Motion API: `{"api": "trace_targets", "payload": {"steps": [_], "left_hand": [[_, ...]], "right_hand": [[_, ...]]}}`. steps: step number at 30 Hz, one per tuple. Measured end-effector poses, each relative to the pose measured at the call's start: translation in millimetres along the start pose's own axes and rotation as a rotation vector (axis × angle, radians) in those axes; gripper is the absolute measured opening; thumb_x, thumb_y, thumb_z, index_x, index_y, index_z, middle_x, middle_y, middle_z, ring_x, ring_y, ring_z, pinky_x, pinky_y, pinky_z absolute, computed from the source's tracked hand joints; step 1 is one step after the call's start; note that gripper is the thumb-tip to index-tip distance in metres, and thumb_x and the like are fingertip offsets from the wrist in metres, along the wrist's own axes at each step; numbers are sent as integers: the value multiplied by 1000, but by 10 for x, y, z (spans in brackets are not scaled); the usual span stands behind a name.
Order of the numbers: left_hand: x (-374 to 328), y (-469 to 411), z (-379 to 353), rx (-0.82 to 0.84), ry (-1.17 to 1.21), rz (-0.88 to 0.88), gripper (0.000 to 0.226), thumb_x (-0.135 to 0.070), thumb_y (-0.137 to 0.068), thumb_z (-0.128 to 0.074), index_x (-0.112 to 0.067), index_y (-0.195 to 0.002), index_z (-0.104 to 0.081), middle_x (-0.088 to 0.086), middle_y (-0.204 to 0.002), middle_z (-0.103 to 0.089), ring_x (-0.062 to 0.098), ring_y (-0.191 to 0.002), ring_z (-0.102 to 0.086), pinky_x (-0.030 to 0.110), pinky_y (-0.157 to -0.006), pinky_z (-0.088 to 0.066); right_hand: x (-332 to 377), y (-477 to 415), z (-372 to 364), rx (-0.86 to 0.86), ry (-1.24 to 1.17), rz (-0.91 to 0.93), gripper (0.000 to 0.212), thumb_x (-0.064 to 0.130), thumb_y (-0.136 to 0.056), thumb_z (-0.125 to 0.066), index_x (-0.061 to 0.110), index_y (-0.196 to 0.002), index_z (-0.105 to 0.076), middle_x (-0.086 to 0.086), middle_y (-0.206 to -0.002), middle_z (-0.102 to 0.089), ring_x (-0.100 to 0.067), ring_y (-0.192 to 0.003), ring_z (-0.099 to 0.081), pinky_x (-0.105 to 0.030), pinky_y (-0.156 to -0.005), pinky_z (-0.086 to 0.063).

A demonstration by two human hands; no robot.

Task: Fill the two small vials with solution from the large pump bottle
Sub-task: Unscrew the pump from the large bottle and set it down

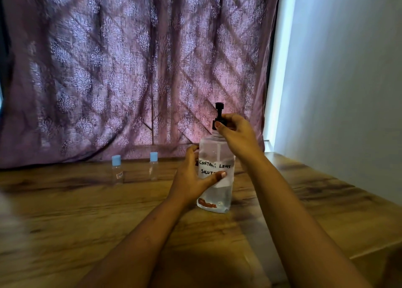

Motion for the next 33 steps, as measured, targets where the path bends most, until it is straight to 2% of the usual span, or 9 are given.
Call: {"api": "trace_targets", "payload": {"steps": [1, 5, 8, 12, 16, 22, 27, 30, 33], "left_hand": [[-5, -2, 1, -1, 1, 0, 74, -50, -65, -77, -47, -120, -28, -32, -106, -50, -16, -94, -52, 24, -80, -54], [0, -3, 1, -3, -22, -4, 72, -43, -69, -79, -46, -118, -26, -33, -104, -49, -18, -90, -50, 20, -78, -52], [20, -4, 3, -7, -17, -2, 71, -38, -72, -79, -46, -120, -27, -32, -104, -51, -19, -88, -54, 23, -81, -54], [27, -17, 4, -1, -20, -8, 70, -37, -73, -79, -44, -121, -28, -30, -105, -53, -19, -90, -54, 24, -82, -54], [56, -22, 6, 0, -14, 3, 70, -40, -73, -78, -46, -120, -27, -24, -110, -55, -8, -98, -57, 34, -84, -57], [54, -23, 1, -10, -9, 10, 69, -39, -74, -77, -43, -122, -27, -27, -107, -52, -10, -94, -55, 32, -83, -57], [54, -4, 1, -15, 10, 11, 69, -41, -73, -77, -43, -122, -29, -23, -112, -53, -4, -99, -59, 33, -83, -58], [64, 7, 1, -17, 19, 11, 70, -44, -72, -77, -42, -123, -29, -22, -115, -53, 3, -103, -61, 40, -86, -58], [76, 0, -2, -12, 8, 6, 71, -49, -71, -76, -45, -122, -28, -16, -121, -54, 10, -106, -62, 43, -87, -58]], "right_hand": [[-4, 3, 1, 30, -24, -14, 28, 15, -93, -52, 9, -121, -53, -5, -114, -62, -16, -102, -59, -32, -93, -48], [-5, 6, -4, 91, -88, -48, 32, 14, -96, -45, 14, -128, -46, 5, -108, -57, 1, -87, -55, -14, -70, -42], [-30, -19, -28, 33, -31, -17, 38, 29, -91, -56, 14, -124, -49, -1, -119, -57, -11, -101, -57, -17, -74, -43], [4, -26, -31, -61, 103, 42, 42, 33, -79, -71, 14, -111, -54, 0, -105, -59, -12, -92, -56, -20, -71, -45], [44, -28, -42, 9, 75, -4, 33, 20, -87, -62, 10, -117, -53, -4, -112, -62, -16, -100, -58, -31, -88, -47], [49, -23, -58, 149, -26, -77, 38, 16, -95, -47, 13, -133, -43, -1, -117, -58, -3, -90, -56, -28, -84, -45], [6, -81, -65, -41, 208, -4, 50, 48, -76, -68, 18, -114, -54, -3, -113, -61, -18, -99, -59, -38, -87, -50], [19, -110, -37, -109, 223, -5, 40, 42, -73, -74, 18, -101, -57, 0, -98, -63, -16, -87, -61, -34, -79, -52], [45, -111, -22, -94, 184, -29, 35, 33, -79, -71, 13, -107, -60, 0, -100, -64, -16, -93, -60, -36, -87, -50]]}}
Point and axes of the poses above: each hand's wrist, its own y-axis away from the middle knuckle, its own z-axis out of the back of the hand, x = y × z, the point moved 5 cm from there along -y, towards the middle knuckle
